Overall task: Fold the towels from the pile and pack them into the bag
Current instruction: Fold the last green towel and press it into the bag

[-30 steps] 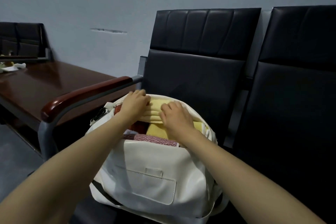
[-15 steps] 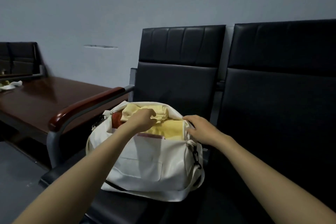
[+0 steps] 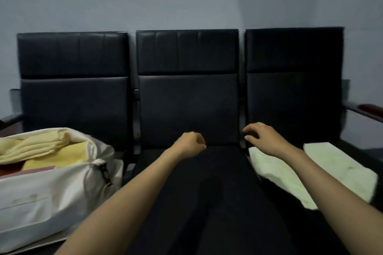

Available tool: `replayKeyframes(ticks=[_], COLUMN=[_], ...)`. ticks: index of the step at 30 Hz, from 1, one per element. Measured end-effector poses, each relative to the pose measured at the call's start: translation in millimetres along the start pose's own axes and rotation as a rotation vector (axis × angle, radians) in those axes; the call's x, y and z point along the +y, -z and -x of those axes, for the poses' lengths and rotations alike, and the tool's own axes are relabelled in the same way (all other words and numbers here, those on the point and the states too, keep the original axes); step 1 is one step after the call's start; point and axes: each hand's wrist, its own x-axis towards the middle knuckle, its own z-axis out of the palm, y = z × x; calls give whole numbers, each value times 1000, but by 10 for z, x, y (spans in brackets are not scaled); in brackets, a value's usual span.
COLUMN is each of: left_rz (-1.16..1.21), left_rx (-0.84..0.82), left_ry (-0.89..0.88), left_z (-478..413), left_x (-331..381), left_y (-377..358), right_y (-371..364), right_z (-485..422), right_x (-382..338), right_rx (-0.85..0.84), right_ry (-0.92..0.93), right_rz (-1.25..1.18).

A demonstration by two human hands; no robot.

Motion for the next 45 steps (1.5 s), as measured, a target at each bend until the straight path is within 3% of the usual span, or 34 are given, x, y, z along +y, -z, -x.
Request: replayKeyframes(ticks=[7,14,17,21,23,25,28,31,33,37,41,45], left_rz=[-32,-25,-19,-117,-118,-109,284,771,1036,1108,808,633], left_rx=[-167,-282,-313,-319,-269,-196,-98,61,68,-227,-550,-627], left_ry=[-91,-192,-255,-267,-282,-321,-233,71,251,301,303,295], left_z=[-648,-1055,-1093,-1102,-1118,-1106,-1025,-1066,-1133,-1089,-967,-918], left_x=[841,1257,1393,1404,1369,1357,1380,1388,1376,1365,1358,1367], left_y=[-1121,-2122,-2429,-2670,-2722,-2745,-2702,-2638,-2581,-2447,-2456,-2462], right_y=[254,-132,-378,-515,-521,-472,-454,-517,-569,-546,-480,-520], right_z=[583,871,915,905,893,859,822,835,854,887,862,838], right_x=[1547,2525,2669,2646,2522,2348,2233,2307,2420,2550,2579,2460], right_rx=[-2,-123,-103,213,328,302,153,148,171,-115,-215,-146], right_ry=[-318,-602,-630,-543,-462,-418,-411,-485,-565,-740,-788,-819], right_rz=[61,72,-2,-120,-337,-612,-714,-579,-487,33,78,36])
